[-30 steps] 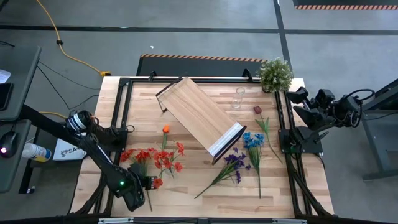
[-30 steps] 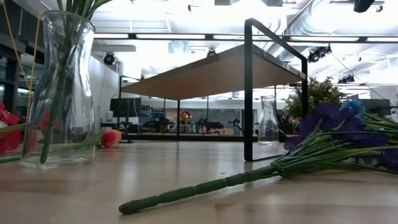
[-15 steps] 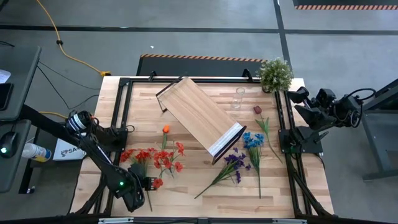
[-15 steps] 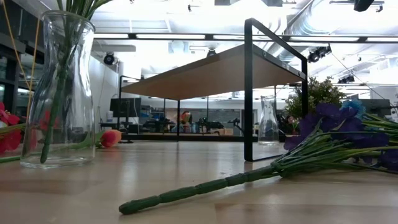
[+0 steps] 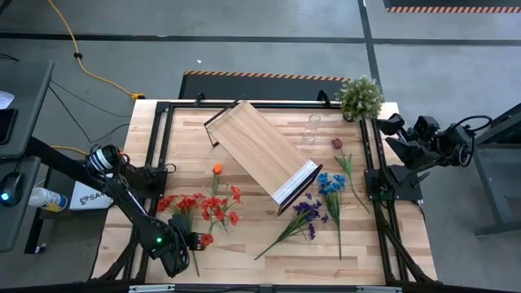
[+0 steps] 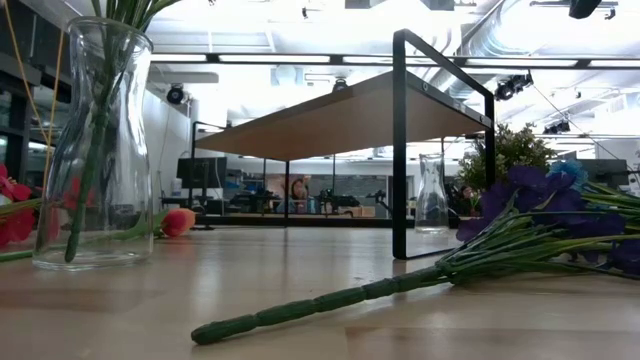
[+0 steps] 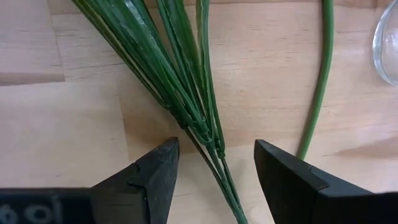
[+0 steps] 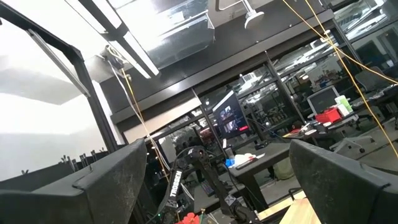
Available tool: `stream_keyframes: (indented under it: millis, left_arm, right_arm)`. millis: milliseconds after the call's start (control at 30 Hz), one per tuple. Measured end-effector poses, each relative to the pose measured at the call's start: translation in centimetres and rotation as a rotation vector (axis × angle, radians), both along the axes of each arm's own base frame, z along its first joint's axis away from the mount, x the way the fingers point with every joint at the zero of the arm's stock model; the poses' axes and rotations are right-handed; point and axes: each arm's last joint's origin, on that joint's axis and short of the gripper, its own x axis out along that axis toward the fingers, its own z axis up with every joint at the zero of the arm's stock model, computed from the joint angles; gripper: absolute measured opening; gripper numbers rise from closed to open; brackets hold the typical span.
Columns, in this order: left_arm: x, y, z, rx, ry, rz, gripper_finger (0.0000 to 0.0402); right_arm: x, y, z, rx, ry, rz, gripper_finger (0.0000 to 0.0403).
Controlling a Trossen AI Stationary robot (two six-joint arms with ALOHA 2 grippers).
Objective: Pick and place flowers into a vace then onto a shelf
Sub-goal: Put the orange flowers into the bottom transparent vase
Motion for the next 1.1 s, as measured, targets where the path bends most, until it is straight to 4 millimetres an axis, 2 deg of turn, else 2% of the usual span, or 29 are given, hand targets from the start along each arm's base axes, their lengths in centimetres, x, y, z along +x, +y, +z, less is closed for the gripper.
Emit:
stream_keyframes:
  millis: [333, 700, 833, 1100]
  left_arm:
    - [0.0, 0.0, 0.0, -0.001, 0.008, -0.002, 0.0246]
    - [0.7, 0.8, -0.1, -0.054, 0.134, 0.04, 0.0243]
    - [0.9, 1.3, -0.1, -0.064, 0.189, 0.057, 0.022]
    - [0.7, 1.4, -0.2, -0.059, 0.22, 0.048, 0.0141]
  right_arm:
    - [0.0, 0.0, 0.0, 0.0, 0.0, 0.0, 0.0381]
    - [0.0, 0.0, 0.0, 0.0, 0.0, 0.0, 0.0381]
    - [0.0, 0.0, 0.0, 0.0, 0.0, 0.0, 0.0381]
    - [0.0, 0.0, 0.0, 0.0, 0.0, 0.0, 0.0381]
